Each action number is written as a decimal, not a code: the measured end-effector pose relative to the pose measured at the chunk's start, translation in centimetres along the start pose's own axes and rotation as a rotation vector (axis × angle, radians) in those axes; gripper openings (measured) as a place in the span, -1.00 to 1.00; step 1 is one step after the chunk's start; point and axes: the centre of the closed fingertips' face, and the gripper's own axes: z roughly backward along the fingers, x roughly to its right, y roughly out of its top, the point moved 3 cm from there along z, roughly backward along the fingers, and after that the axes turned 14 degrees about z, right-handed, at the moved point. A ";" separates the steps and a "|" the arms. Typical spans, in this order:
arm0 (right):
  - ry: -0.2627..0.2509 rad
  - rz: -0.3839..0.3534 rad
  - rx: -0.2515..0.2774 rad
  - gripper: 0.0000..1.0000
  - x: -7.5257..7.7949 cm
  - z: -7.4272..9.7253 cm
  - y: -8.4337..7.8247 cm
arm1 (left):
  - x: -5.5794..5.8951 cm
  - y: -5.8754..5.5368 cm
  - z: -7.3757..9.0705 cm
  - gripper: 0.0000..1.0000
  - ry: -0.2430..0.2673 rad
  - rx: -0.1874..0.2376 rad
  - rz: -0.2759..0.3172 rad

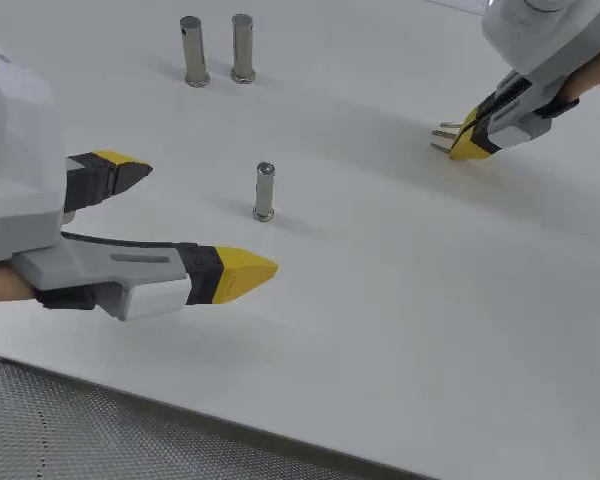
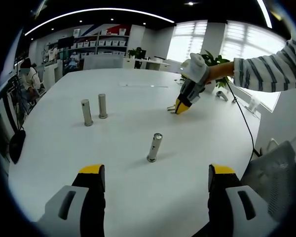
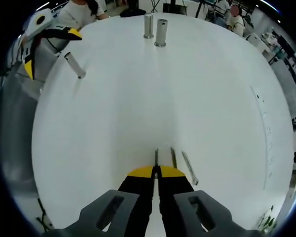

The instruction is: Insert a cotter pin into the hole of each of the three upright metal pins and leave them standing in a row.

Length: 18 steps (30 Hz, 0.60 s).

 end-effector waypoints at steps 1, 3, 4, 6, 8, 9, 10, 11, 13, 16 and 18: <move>-0.002 0.004 -0.007 -0.93 0.1 -0.1 0.0 | 0.0 0.0 0.0 0.71 0.000 -0.004 -0.006; -0.010 0.042 -0.029 -0.94 0.3 -0.1 0.0 | 0.1 0.0 -0.1 0.71 -0.001 -0.010 -0.011; -0.012 0.055 -0.033 -0.94 0.3 -0.2 0.1 | 0.2 0.0 -0.1 0.71 -0.003 -0.011 -0.010; -0.019 0.059 -0.037 -0.95 0.4 -0.2 0.0 | 0.3 0.2 -0.1 0.71 -0.001 -0.007 -0.012; -0.026 0.056 -0.037 -0.95 0.8 -0.3 -0.1 | 0.4 0.3 -0.2 0.71 -0.004 -0.005 -0.013; -0.030 0.047 -0.037 -0.96 1.0 -0.3 -0.2 | 0.5 0.4 -0.3 0.71 -0.003 -0.003 -0.010; -0.031 0.045 -0.037 -0.96 1.0 -0.3 -0.2 | 0.5 0.4 -0.4 0.70 -0.003 -0.003 -0.010; -0.032 0.044 -0.038 -0.96 0.9 -0.4 -0.2 | 0.6 0.5 -0.4 0.70 -0.003 -0.003 -0.012; -0.034 0.051 -0.043 -0.96 1.0 -0.4 -0.2 | 0.7 0.6 -0.5 0.70 -0.004 -0.002 -0.018; -0.038 0.062 -0.053 -0.97 1.2 -0.5 -0.2 | 1.1 0.8 -0.5 0.69 -0.007 -0.002 -0.023; -0.043 0.068 -0.054 -0.97 1.2 -0.6 -0.3 | 1.3 0.8 -0.5 0.68 -0.010 -0.003 -0.026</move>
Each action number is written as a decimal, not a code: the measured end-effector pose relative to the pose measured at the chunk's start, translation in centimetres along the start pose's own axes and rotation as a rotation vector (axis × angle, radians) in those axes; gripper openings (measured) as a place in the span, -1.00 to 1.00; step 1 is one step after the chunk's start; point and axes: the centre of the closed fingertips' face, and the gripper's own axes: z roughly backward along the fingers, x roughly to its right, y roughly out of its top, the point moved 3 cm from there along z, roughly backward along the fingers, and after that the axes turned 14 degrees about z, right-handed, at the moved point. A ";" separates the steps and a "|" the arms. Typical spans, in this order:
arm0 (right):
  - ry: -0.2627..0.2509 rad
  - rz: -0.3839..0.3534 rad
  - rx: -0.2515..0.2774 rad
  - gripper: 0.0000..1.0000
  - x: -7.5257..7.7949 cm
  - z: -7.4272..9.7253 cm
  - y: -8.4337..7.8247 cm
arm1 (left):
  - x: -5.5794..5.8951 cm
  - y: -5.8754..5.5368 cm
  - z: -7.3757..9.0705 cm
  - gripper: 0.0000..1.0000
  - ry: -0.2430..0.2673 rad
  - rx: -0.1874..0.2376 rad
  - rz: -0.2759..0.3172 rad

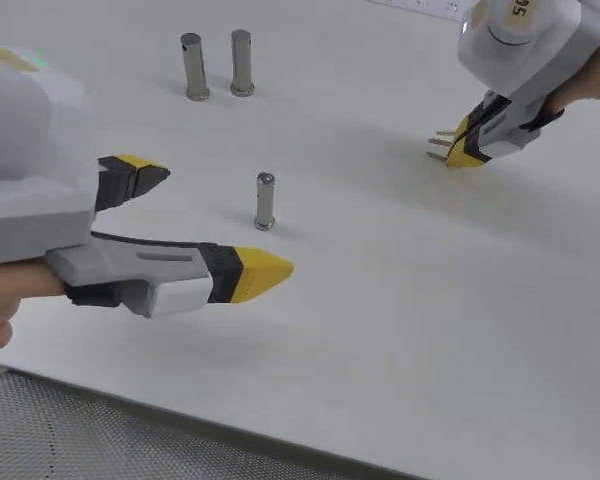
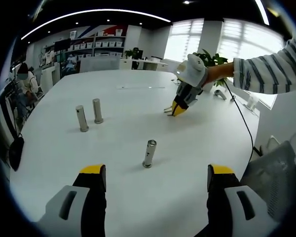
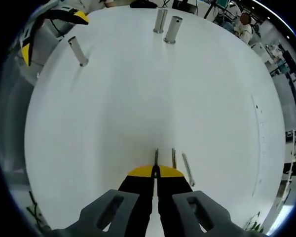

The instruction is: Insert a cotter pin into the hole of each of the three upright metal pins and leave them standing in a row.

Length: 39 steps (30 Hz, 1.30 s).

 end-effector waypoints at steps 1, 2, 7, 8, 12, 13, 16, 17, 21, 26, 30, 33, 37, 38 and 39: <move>-0.002 0.001 0.001 -0.97 0.1 0.0 -0.1 | 0.1 0.0 0.0 0.68 -0.001 -0.001 -0.001; -0.005 -0.006 0.004 -0.97 0.3 -0.1 -0.2 | 0.2 0.0 0.0 0.68 -0.003 -0.003 -0.003; -0.008 -0.024 0.001 -0.97 0.3 -0.2 -0.3 | 0.8 0.0 0.2 0.67 -0.012 -0.014 -0.014; -0.011 -0.021 -0.001 -0.97 0.3 -0.2 -0.3 | 0.8 0.0 0.2 0.67 -0.013 -0.014 -0.015; -0.044 0.010 -0.011 -0.97 -0.1 -0.1 -0.3 | 1.1 0.0 0.2 0.65 -0.009 -0.024 -0.032; -0.058 0.032 -0.013 -0.97 0.3 0.0 -0.4 | 1.2 0.1 0.2 0.65 -0.005 -0.026 -0.041; -0.079 0.055 -0.013 -0.97 -0.2 0.3 -0.3 | 1.4 0.1 0.2 0.63 -0.007 -0.033 -0.060; -0.086 0.058 -0.008 -0.97 -0.3 0.4 -0.2 | 1.6 0.2 0.1 0.62 -0.009 -0.034 -0.064; -0.109 0.055 0.012 -0.97 -1.0 1.1 -0.1 | 2.1 0.4 0.0 0.61 -0.012 -0.034 -0.071; -0.151 0.067 0.048 -0.97 -2.0 2.5 0.6 | 2.4 0.6 -0.1 0.57 -0.017 -0.029 -0.068; -0.182 0.079 0.073 -0.97 -3.2 3.5 1.3 | 2.6 1.0 -0.1 0.51 -0.025 -0.022 -0.068; -0.207 0.095 0.094 -0.97 -3.9 4.2 2.0 | 2.9 1.3 -0.1 0.48 -0.029 -0.021 -0.077; -0.246 0.115 0.119 -0.97 -4.6 5.2 2.8 | 2.9 1.6 -0.2 0.45 -0.036 -0.017 -0.076; -0.267 0.139 0.116 -0.97 -4.8 5.5 2.9 | 2.8 1.7 -0.2 0.44 -0.041 -0.017 -0.071; -0.280 0.150 0.114 -0.97 -4.9 5.8 3.1 | 2.9 1.7 -0.3 0.42 -0.045 -0.017 -0.064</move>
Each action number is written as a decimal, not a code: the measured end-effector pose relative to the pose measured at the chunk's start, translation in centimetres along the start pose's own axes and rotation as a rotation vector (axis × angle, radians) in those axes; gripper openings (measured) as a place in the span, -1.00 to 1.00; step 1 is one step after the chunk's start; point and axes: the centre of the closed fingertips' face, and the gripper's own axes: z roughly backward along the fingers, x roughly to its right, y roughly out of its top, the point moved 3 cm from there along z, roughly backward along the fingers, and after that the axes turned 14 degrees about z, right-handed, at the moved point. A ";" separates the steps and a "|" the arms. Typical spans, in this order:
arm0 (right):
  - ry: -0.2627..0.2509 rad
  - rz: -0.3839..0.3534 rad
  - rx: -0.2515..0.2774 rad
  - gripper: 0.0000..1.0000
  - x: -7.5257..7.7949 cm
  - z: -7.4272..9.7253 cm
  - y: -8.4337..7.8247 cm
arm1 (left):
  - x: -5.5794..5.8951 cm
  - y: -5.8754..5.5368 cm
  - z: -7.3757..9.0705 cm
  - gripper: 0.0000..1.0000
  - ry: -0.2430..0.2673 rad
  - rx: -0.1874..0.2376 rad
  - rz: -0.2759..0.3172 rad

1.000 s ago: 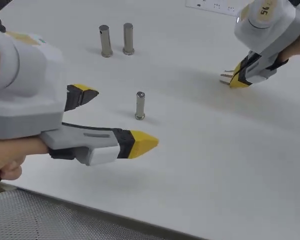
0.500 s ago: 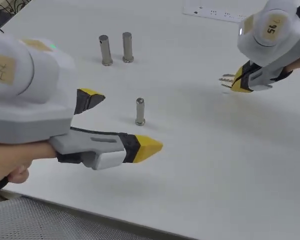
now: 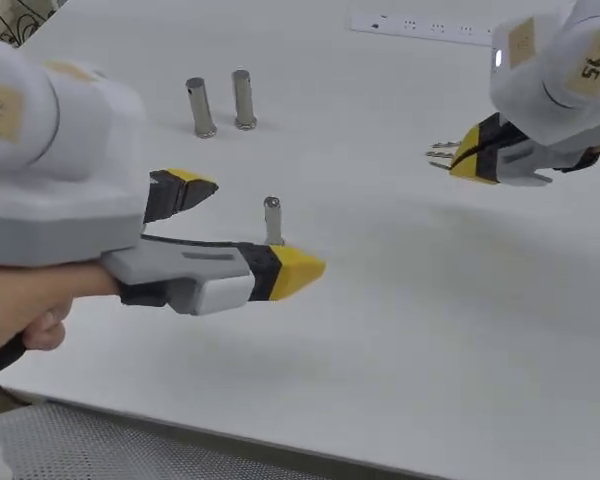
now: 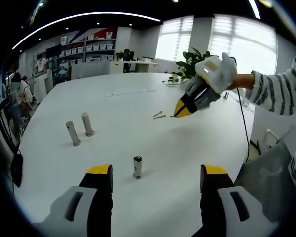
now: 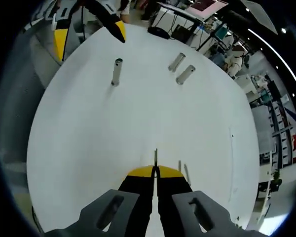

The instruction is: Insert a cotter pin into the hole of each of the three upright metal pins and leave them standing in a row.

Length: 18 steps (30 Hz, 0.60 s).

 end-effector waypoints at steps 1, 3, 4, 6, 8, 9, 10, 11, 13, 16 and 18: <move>-0.008 0.006 0.000 -0.97 -0.1 0.2 0.1 | 0.1 0.0 0.0 0.38 -0.005 0.000 0.007; -0.021 0.008 0.004 -0.97 -0.3 0.6 0.3 | 0.3 0.2 -0.2 0.34 -0.014 0.005 0.018; -0.027 0.011 0.007 -0.97 -0.4 1.0 0.8 | 0.4 0.3 -0.3 0.33 -0.019 0.008 0.023; -0.025 0.021 0.010 -0.97 -0.9 1.3 1.2 | 0.5 0.4 -0.5 0.32 -0.027 0.010 0.026; -0.023 -0.001 0.029 -0.97 -1.3 1.5 1.6 | 0.9 0.6 -0.8 0.27 -0.043 0.011 0.012; -0.028 -0.011 0.039 -0.97 -1.6 1.7 1.9 | 1.0 0.6 -0.9 0.25 -0.048 0.009 0.011; -0.031 -0.013 0.043 -0.97 -1.8 1.9 2.1 | 1.1 0.7 -1.1 0.24 -0.053 0.008 0.014; -0.038 -0.018 0.048 -0.97 -2.1 2.1 2.5 | 1.1 0.9 -1.2 0.23 -0.062 0.010 0.016; -0.047 -0.020 0.055 -0.97 -2.6 2.3 2.9 | 1.2 1.1 -1.5 0.20 -0.075 0.017 0.019; -0.086 -0.010 0.054 -0.97 -3.0 2.8 3.5 | 1.6 1.5 -2.0 0.07 -0.105 0.014 0.032; -0.105 0.011 0.050 -0.97 -3.1 3.1 3.8 | 1.9 1.7 -2.3 -0.07 -0.123 0.010 0.033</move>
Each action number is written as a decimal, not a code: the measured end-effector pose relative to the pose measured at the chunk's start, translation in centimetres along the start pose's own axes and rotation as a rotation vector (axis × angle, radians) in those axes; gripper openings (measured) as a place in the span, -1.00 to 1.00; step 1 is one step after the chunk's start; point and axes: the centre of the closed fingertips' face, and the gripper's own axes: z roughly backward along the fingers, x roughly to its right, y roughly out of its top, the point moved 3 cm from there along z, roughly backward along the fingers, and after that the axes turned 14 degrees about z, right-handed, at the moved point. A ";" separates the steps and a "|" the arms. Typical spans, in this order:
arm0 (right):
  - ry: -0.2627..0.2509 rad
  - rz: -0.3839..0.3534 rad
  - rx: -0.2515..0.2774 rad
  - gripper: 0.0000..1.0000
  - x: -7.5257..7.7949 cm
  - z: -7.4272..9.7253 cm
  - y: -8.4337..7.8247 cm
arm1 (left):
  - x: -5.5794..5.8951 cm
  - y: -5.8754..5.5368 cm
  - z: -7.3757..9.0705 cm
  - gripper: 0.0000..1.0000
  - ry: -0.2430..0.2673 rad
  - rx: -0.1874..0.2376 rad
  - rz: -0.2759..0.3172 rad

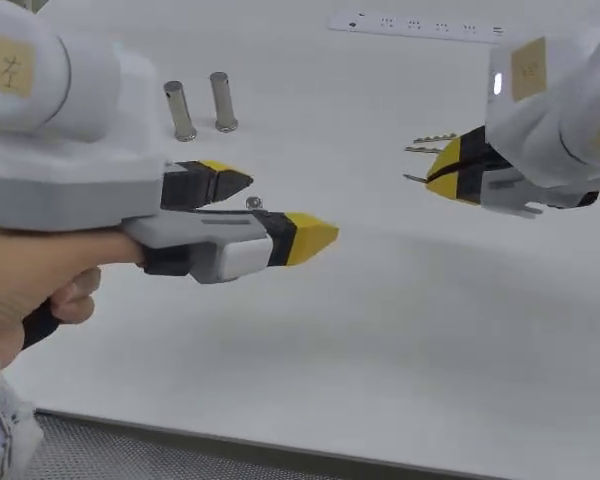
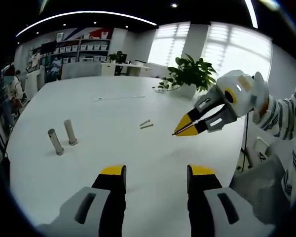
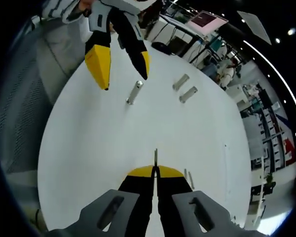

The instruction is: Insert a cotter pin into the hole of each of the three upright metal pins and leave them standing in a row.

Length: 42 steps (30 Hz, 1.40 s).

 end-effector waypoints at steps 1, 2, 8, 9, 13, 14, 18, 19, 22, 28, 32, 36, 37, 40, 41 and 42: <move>-0.011 0.008 0.002 -0.97 0.0 0.1 0.2 | 0.1 0.0 -0.1 -0.11 -0.004 -0.001 -0.003; -0.014 0.011 0.004 -0.97 -0.2 0.3 0.5 | 0.3 0.1 -0.3 -0.15 -0.019 -0.003 -0.006; -0.039 0.013 0.038 -0.97 -0.8 1.2 2.3 | 1.2 0.3 -1.3 -0.22 -0.071 -0.010 0.016; -0.043 0.014 0.042 -0.97 -0.8 1.2 2.5 | 1.4 0.3 -1.5 -0.25 -0.077 -0.015 0.015; -0.051 0.022 0.057 -0.97 -0.9 1.3 3.1 | 2.0 0.5 -1.9 -0.34 -0.101 -0.020 0.025; -0.050 0.023 0.060 -0.97 -1.0 1.2 3.1 | 2.1 0.5 -2.0 -0.37 -0.108 -0.021 0.033; -0.048 0.026 0.069 -0.97 -1.3 1.1 3.5 | 2.8 0.6 -2.3 -0.50 -0.143 -0.033 0.071; -0.047 0.027 0.071 -0.97 -1.4 1.1 3.6 | 3.0 0.6 -2.4 -0.52 -0.146 -0.036 0.069; -0.049 0.032 0.077 -0.97 -1.5 1.2 3.8 | 3.3 0.4 -2.5 -0.61 -0.158 -0.053 0.082; -0.056 0.031 0.088 -0.97 -1.7 1.5 4.2 | 3.8 0.3 -2.8 -0.72 -0.204 -0.063 0.161; -0.064 0.030 0.091 -0.97 -1.7 1.7 4.3 | 3.8 0.5 -2.9 -0.84 -0.229 -0.057 0.215; -0.076 0.028 0.097 -0.97 -1.6 1.9 4.4 | 4.0 0.3 -3.0 -0.86 -0.234 -0.074 0.234; -0.075 0.026 0.097 -0.97 -1.6 1.9 4.4 | 4.2 0.4 -3.0 -0.87 -0.239 -0.070 0.240; -0.078 0.029 0.096 -0.97 -1.6 2.0 4.4 | 4.2 0.4 -3.0 -0.92 -0.247 -0.069 0.257; -0.080 0.029 0.096 -0.97 -1.6 2.0 4.4 | 4.2 0.4 -3.0 -0.93 -0.246 -0.070 0.257; -0.082 0.029 0.097 -0.97 -1.5 2.0 4.4 | 4.2 0.4 -3.0 -0.94 -0.245 -0.072 0.258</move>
